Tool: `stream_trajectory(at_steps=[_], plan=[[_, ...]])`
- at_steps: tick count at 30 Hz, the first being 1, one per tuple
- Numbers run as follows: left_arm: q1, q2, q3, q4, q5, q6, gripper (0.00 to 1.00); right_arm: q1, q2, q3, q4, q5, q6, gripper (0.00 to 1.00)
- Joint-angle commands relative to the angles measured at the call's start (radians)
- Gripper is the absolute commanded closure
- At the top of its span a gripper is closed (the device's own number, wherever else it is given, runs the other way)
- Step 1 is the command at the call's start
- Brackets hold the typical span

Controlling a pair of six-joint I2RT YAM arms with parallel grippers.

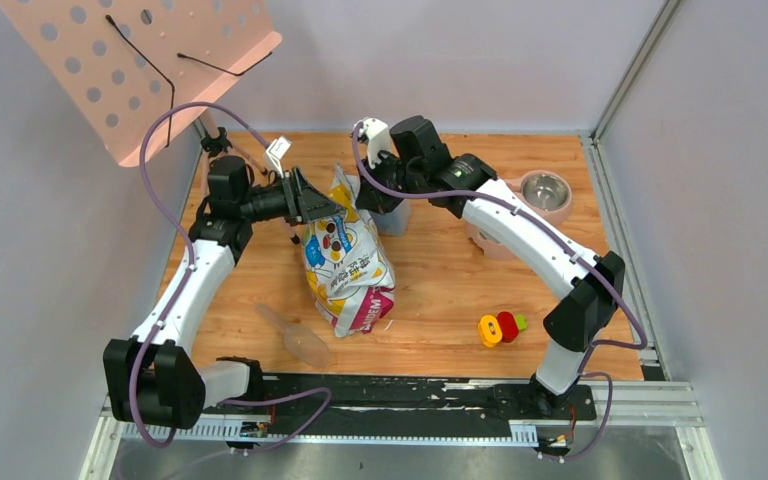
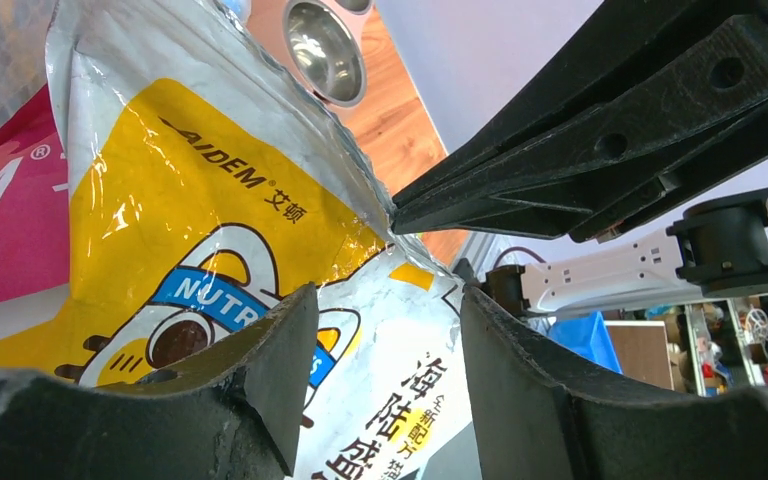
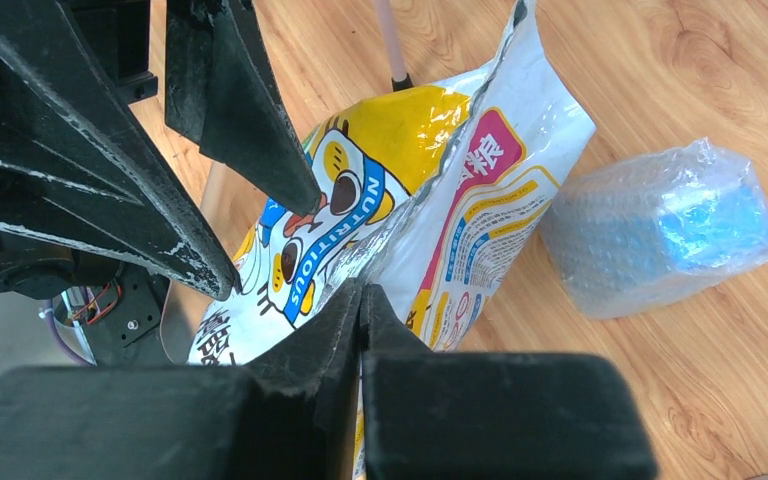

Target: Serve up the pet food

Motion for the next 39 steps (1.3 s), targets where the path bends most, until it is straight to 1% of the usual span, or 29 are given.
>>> stream_trajectory(at_steps=[1,5,10,13,17,19,22,27,29,30,32,39], plan=[[0.005,0.002,0.062,-0.005,-0.014,-0.023,0.37,-0.015,-0.021,-0.001,-0.033,0.047,-0.019,1.0],[-0.002,0.013,0.122,-0.11,-0.104,0.018,0.35,-0.014,-0.028,0.002,-0.031,0.023,-0.02,1.0],[-0.051,0.038,0.191,-0.176,-0.179,0.052,0.36,-0.014,-0.034,0.022,-0.027,-0.048,-0.016,1.0],[-0.066,0.06,0.209,-0.181,-0.196,0.048,0.42,-0.014,-0.035,0.026,-0.025,-0.091,-0.014,1.0],[-0.07,0.088,0.208,-0.198,-0.22,0.044,0.48,-0.016,-0.035,0.02,-0.025,-0.084,-0.02,1.0],[-0.07,0.097,0.193,-0.18,-0.205,0.027,0.5,-0.018,-0.037,0.016,-0.024,-0.094,-0.02,1.0],[-0.07,0.106,0.181,-0.155,-0.186,0.019,0.57,-0.018,-0.037,0.01,-0.023,-0.103,-0.015,1.0],[-0.071,0.11,0.167,-0.151,-0.158,0.031,0.62,-0.023,-0.034,0.006,-0.017,-0.095,-0.006,1.0],[-0.075,0.109,0.155,-0.142,-0.137,0.038,0.66,-0.025,-0.033,0.005,-0.014,-0.09,-0.001,1.0],[-0.077,0.11,0.147,-0.128,-0.112,0.041,0.72,-0.026,-0.032,0.004,-0.012,-0.087,0.002,1.0],[-0.084,0.113,0.139,-0.112,-0.089,0.044,0.76,-0.026,-0.03,0.003,-0.009,-0.081,0.012,1.0],[-0.098,0.134,0.144,-0.109,-0.076,0.045,0.7,-0.027,-0.022,0.011,-0.003,-0.074,0.025,1.0]])
